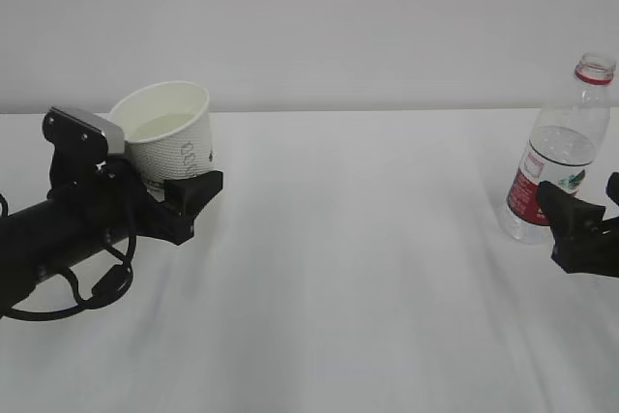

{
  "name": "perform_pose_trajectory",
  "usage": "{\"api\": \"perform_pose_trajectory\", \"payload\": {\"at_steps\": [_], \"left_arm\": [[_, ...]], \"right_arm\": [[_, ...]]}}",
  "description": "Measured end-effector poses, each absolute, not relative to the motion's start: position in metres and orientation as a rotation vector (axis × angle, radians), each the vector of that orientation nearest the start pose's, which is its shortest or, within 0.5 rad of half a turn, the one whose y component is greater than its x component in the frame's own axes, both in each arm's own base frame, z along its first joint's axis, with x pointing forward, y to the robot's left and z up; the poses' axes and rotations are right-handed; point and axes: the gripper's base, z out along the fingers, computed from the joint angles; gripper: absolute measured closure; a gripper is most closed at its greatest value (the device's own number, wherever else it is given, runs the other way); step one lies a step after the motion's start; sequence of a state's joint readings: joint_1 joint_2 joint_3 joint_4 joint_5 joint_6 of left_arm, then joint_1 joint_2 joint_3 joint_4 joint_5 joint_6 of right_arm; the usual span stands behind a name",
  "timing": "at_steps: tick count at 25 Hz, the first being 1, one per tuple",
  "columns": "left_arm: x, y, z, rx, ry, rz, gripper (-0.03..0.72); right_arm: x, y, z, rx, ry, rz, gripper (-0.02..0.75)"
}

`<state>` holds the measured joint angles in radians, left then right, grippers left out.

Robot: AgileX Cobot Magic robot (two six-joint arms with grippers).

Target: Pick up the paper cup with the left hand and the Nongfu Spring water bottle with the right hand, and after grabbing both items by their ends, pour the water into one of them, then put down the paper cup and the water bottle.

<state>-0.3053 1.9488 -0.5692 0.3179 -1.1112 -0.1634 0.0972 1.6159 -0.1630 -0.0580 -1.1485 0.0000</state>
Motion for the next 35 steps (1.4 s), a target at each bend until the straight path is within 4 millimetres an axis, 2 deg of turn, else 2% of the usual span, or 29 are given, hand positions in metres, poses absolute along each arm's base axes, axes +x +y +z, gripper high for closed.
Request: {"api": "perform_pose_trajectory", "payload": {"at_steps": [28, 35], "left_arm": [[0.313, -0.052, 0.119, 0.219, 1.757, -0.311, 0.179], [0.316, -0.030, 0.119, 0.156, 1.761, -0.259, 0.179]], "right_arm": [[0.211, 0.027, 0.143, -0.167, 1.782, 0.111, 0.143], [0.211, 0.027, 0.143, -0.167, 1.782, 0.111, 0.143]]}}
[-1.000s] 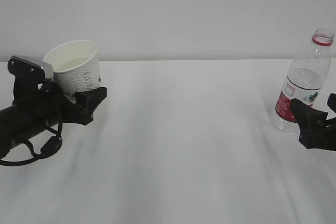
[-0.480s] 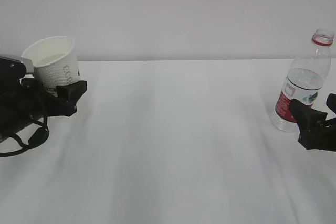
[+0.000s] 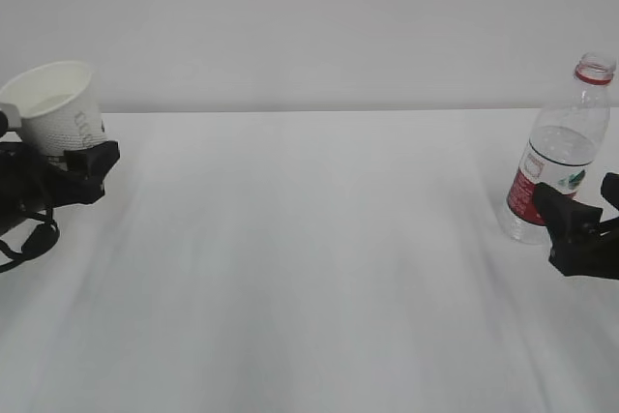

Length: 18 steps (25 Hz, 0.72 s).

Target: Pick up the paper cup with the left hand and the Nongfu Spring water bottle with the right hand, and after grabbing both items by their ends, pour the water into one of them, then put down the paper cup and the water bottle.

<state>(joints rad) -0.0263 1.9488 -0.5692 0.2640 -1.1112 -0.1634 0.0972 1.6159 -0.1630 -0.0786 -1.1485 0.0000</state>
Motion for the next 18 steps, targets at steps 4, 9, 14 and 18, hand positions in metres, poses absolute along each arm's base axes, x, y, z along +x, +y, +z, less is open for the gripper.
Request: {"api": "perform_pose_trajectory", "payload": {"at_steps": [4, 9, 14, 18], "left_arm": [[0.317, -0.020, 0.119, 0.122, 1.762, -0.235, 0.179], [0.318, -0.010, 0.119, 0.069, 1.761, -0.204, 0.179], [0.318, -0.002, 0.119, 0.033, 1.761, -0.181, 0.179], [0.319, 0.001, 0.119, 0.013, 1.760, -0.171, 0.179]], "right_arm": [[0.211, 0.027, 0.143, -0.167, 1.782, 0.111, 0.143], [0.211, 0.027, 0.143, -0.167, 1.782, 0.111, 0.143], [0.211, 0.027, 0.143, -0.167, 1.782, 0.111, 0.143], [0.211, 0.027, 0.143, -0.167, 1.782, 0.111, 0.143]]}}
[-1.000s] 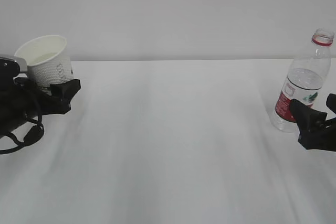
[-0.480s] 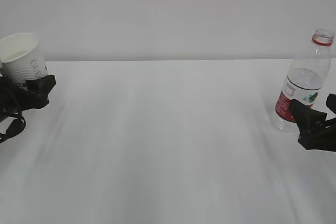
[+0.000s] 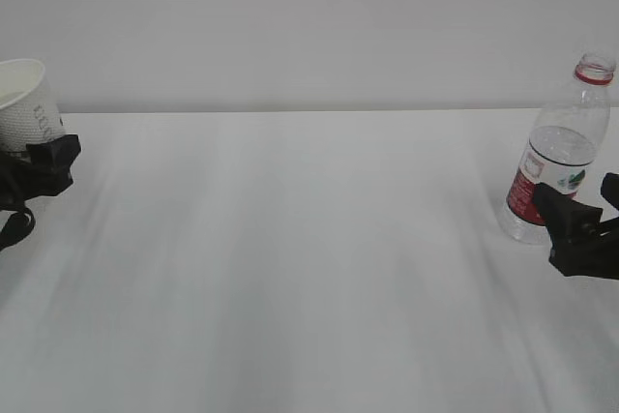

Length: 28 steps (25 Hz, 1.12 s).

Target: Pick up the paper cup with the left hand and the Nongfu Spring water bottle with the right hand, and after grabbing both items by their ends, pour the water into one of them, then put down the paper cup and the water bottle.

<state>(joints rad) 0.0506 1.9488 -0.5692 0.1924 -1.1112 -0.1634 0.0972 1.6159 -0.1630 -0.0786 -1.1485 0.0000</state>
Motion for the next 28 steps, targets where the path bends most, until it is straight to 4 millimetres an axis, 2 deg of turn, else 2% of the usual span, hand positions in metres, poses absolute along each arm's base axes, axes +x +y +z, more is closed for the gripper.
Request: {"api": "perform_pose_trajectory", "payload": {"at_steps": [28], "left_arm": [[0.3191, 0.0054, 0.1195, -0.049, 1.756, -0.143, 0.179]], "right_arm": [[0.2107, 0.0278, 0.1426, -0.171, 1.782, 0.119, 0.144]]}}
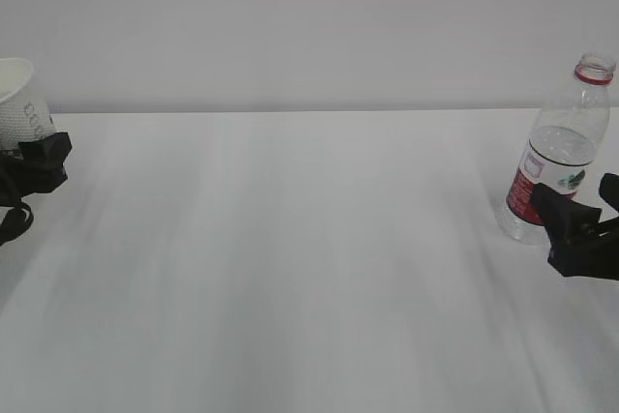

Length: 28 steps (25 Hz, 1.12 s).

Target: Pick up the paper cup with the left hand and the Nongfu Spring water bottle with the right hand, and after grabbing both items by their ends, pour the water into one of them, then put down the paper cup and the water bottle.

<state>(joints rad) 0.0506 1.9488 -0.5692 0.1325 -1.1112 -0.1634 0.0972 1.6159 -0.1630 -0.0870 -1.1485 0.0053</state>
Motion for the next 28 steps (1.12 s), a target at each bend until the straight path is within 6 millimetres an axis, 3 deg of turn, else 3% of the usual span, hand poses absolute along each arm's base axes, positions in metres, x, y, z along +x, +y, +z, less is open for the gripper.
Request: {"api": "perform_pose_trajectory", "payload": {"at_steps": [6, 21, 28], "left_arm": [[0.326, 0.006, 0.110, -0.051, 1.773, -0.144, 0.179], [0.342, 0.007, 0.117, -0.046, 1.724, -0.142, 0.179], [0.345, 0.007, 0.097, -0.051, 1.775, -0.144, 0.179]], "right_arm": [[0.211, 0.028, 0.143, -0.171, 1.782, 0.119, 0.144], [0.211, 0.028, 0.143, -0.169, 1.782, 0.120, 0.144], [0.211, 0.028, 0.143, -0.169, 1.782, 0.120, 0.145]]}}
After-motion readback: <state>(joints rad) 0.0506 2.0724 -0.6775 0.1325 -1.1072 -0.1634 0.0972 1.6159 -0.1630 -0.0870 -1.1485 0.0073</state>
